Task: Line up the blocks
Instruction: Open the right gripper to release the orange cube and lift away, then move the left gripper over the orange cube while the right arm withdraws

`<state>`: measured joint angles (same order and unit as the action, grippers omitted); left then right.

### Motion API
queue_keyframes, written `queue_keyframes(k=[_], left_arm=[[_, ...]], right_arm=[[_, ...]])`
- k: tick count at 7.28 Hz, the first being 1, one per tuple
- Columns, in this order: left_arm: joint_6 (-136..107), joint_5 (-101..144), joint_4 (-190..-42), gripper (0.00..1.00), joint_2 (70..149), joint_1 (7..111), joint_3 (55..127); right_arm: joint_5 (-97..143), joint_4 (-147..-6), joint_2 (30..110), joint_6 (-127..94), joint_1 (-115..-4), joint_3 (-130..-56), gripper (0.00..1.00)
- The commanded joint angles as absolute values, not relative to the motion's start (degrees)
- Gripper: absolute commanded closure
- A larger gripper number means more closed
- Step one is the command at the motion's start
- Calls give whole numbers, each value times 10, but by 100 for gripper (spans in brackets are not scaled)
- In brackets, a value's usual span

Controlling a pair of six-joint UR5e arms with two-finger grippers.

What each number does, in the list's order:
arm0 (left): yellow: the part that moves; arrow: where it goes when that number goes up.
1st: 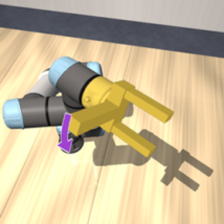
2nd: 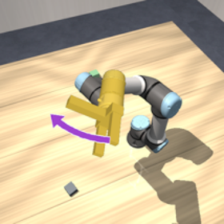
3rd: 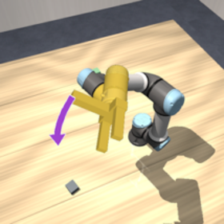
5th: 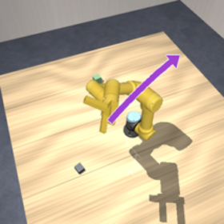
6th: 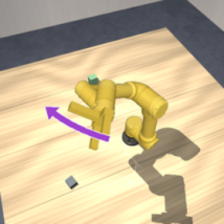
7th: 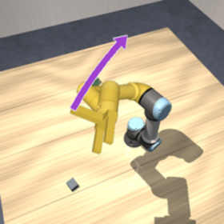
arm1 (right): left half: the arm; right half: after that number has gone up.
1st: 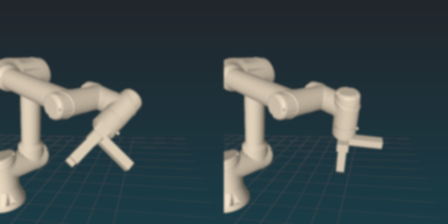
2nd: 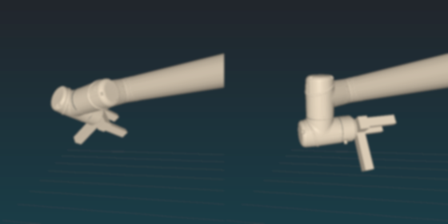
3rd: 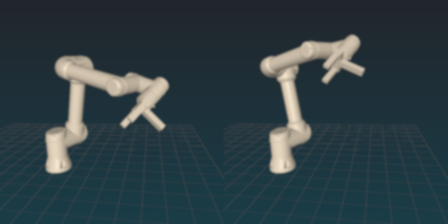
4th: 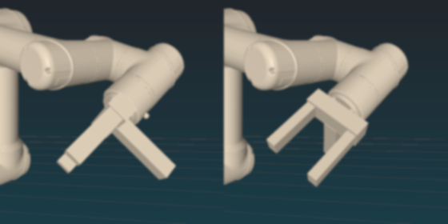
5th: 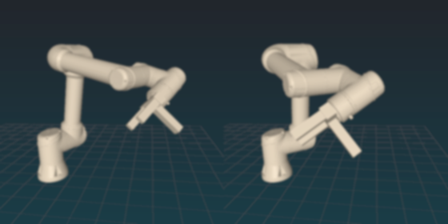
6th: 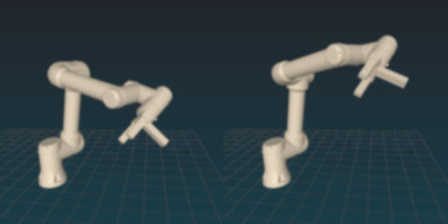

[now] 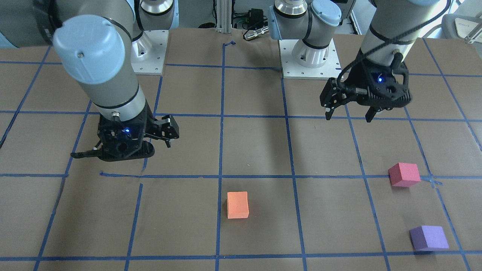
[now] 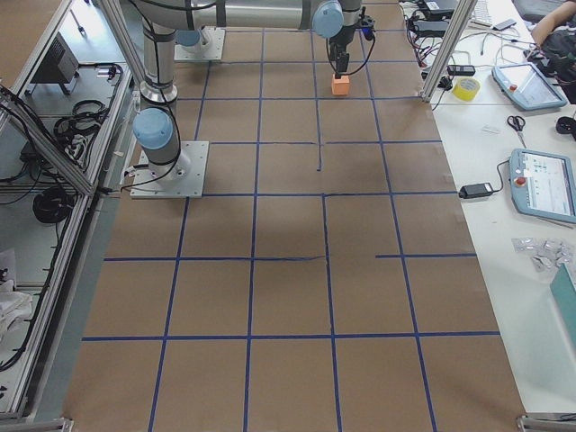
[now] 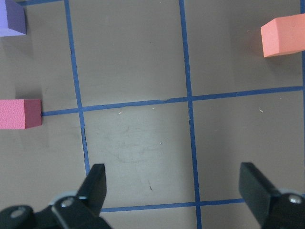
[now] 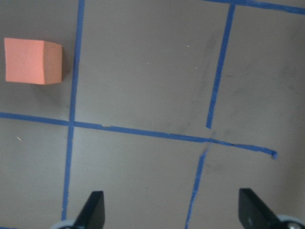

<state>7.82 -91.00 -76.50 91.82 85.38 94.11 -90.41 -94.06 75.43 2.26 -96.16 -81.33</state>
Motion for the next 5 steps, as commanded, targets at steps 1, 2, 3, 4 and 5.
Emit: queue_keyframes(k=[1,2,3,4,5], left_arm=[[52,-892,-679,0,994,864,940],[21,-863,-636,0,1026,888,940],[-22,-858,-597,0,1076,910,938],[-73,-857,-557,0,1118,929,928],[-115,-857,-516,0,1152,953,912]], right_arm=[[-939,-933,861,69,-914,-891,0],[-945,-933,895,70,-908,-916,0],[-1007,-920,903,69,-909,-924,0],[-1021,-904,908,63,-917,-916,0],[-968,-901,904,62,-918,-917,0]])
